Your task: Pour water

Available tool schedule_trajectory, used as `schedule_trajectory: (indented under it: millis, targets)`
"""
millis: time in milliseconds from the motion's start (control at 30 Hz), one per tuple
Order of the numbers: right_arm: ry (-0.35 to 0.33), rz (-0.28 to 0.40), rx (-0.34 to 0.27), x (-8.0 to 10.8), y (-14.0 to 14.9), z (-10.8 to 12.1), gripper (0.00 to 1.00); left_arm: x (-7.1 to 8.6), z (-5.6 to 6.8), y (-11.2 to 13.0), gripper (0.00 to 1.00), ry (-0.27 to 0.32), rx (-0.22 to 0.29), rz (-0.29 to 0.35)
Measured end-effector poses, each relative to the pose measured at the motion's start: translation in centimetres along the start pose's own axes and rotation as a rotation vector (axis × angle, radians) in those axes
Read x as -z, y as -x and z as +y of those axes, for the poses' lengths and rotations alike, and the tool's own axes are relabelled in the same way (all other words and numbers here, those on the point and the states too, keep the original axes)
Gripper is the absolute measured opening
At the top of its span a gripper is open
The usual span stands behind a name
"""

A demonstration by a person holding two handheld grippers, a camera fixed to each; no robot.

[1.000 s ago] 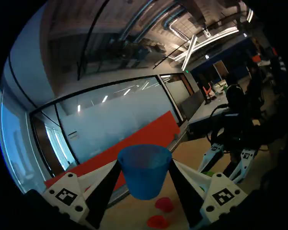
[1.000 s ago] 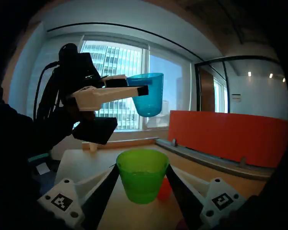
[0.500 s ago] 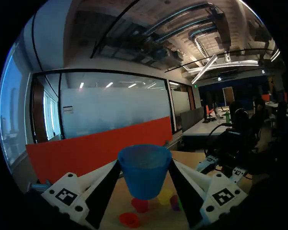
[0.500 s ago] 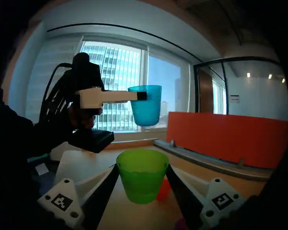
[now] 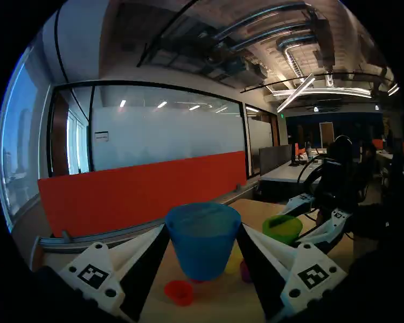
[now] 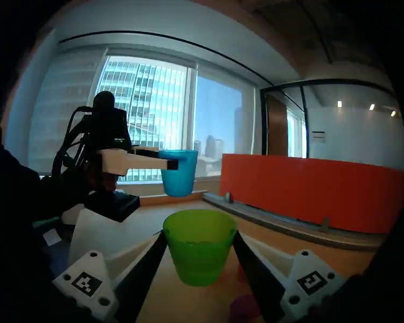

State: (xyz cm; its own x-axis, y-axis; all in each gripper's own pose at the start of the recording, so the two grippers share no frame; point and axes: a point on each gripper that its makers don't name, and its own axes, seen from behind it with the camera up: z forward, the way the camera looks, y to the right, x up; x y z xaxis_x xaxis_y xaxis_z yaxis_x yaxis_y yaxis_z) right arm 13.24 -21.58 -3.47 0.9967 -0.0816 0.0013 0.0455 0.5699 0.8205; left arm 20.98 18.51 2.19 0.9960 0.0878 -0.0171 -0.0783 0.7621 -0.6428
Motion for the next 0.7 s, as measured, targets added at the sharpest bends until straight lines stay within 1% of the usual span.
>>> schedule_trajectory:
  millis: [200, 400, 600, 700]
  targets:
    - [0.024, -0.005, -0.008, 0.9, -0.1, 1.0, 0.89, 0.4, -0.2, 2.0, 0.86, -0.004, 0.017, -0.027]
    - [0.029, -0.026, -0.01, 1.3, 0.4, 1.3, 0.89, 0.7, -0.3, 3.8, 0.86, -0.002, 0.02, -0.064]
    - [0.027, -0.061, -0.013, 1.5, 1.5, 1.5, 0.9, 0.9, -0.2, 6.2, 0.86, 0.005, 0.011, -0.129]
    - [0.021, -0.081, -0.021, 1.5, 2.0, 1.5, 0.9, 1.0, 0.0, 7.4, 0.86, 0.016, 0.002, -0.163]
